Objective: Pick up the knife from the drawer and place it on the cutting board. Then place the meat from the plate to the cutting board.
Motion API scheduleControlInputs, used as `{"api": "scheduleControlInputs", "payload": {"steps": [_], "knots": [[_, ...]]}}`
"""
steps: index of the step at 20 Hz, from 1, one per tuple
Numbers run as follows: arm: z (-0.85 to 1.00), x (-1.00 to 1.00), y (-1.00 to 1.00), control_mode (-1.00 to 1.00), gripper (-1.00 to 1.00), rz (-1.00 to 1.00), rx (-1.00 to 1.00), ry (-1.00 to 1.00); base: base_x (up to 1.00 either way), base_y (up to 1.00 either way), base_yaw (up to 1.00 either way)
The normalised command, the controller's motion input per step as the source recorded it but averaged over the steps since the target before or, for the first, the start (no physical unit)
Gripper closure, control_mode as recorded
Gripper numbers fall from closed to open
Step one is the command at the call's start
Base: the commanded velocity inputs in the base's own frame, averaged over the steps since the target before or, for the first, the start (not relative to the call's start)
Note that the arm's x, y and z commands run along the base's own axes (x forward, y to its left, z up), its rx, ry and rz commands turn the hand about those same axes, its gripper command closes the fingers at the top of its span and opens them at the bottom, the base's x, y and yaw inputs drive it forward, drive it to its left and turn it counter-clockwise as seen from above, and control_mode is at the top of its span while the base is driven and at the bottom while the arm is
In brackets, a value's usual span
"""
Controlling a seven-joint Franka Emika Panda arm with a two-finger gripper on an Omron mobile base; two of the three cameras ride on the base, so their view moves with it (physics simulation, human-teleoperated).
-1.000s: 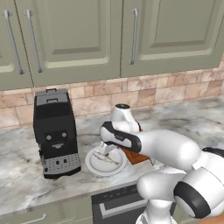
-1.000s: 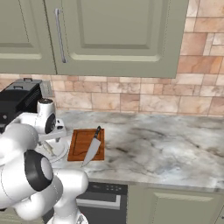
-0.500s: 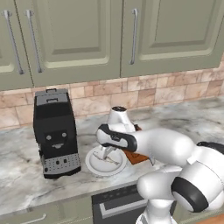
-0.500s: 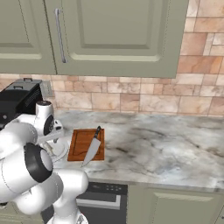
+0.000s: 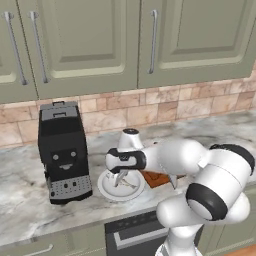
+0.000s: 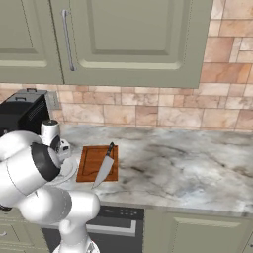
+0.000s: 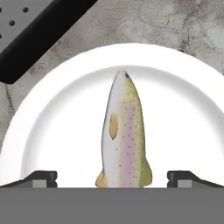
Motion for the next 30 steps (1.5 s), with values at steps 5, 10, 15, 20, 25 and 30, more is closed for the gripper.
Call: {"api": "scheduleControlInputs", "payload": {"steps": [5, 10, 15, 20, 25, 30], "knots": [[-0.15, 0.17, 0.00, -1.00, -1.00, 0.00, 0.00, 0.00, 0.00, 0.00, 0.00], [-0.14, 0.01, 0.00, -1.00, -1.00, 0.00, 0.00, 0.00, 0.00, 0.00, 0.00], [-0.16, 0.00, 0.00, -1.00, -1.00, 0.00, 0.00, 0.00, 0.00, 0.00, 0.00], [-0.07, 0.00, 0.00, -1.00, 1.00, 0.00, 0.00, 0.00, 0.00, 0.00, 0.00], [0.00, 0.00, 0.00, -1.00, 1.00, 0.00, 0.00, 0.00, 0.00, 0.00, 0.00], [0.00, 0.00, 0.00, -1.00, 1.00, 0.00, 0.00, 0.00, 0.00, 0.00, 0.00]]}}
